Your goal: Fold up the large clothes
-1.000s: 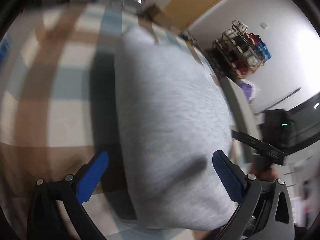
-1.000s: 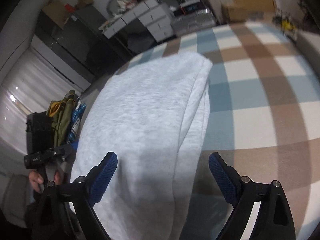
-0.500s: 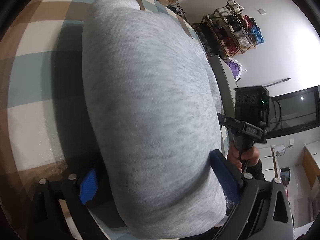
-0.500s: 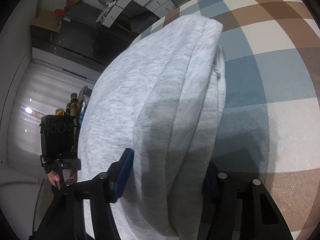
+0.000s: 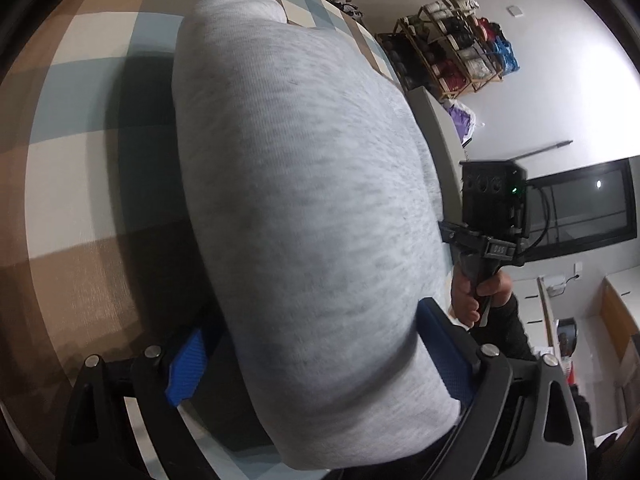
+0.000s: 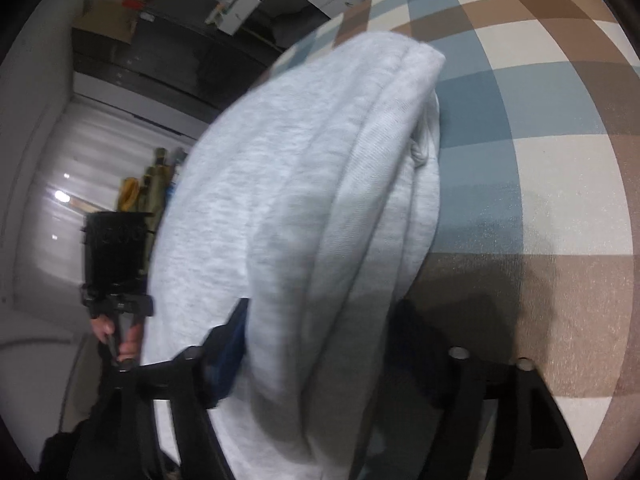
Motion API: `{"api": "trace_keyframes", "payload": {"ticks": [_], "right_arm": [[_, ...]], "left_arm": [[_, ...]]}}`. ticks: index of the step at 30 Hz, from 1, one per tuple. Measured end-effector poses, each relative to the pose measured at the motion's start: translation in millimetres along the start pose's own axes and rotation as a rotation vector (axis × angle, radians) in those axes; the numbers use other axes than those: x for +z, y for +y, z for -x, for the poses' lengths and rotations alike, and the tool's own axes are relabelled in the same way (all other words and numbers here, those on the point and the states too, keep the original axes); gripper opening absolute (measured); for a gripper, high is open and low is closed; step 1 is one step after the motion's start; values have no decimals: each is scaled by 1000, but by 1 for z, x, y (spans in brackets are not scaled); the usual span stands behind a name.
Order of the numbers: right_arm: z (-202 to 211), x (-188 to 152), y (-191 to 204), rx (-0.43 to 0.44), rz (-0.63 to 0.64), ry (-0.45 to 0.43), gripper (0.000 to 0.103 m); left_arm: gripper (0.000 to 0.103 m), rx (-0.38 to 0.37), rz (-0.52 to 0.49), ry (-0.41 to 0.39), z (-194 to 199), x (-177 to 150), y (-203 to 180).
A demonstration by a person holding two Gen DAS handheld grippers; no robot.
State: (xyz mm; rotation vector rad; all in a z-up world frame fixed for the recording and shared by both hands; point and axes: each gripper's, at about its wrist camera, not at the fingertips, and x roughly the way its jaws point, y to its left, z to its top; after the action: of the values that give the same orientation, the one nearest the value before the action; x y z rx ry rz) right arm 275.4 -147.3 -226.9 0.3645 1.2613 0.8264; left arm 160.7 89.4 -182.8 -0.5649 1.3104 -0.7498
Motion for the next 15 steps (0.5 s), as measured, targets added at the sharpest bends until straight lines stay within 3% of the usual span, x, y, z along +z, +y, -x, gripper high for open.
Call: {"api": "trace_keyframes", "payload": {"ticks": [2, 7, 10, 15], "right_arm": [[-4, 4, 3, -5, 9, 10, 73], [-11, 8, 7, 80, -7, -1, 42], [18, -2, 13, 76, 56, -54, 37], [59, -17, 29, 85, 110, -154, 36]], "left_arm": [[93, -15, 11, -8, 0, 0, 4], [88, 22, -43, -50, 5, -10, -11], [85, 33, -69, -54, 10, -11, -27], [85, 42, -124, -61, 14, -12, -57]]}}
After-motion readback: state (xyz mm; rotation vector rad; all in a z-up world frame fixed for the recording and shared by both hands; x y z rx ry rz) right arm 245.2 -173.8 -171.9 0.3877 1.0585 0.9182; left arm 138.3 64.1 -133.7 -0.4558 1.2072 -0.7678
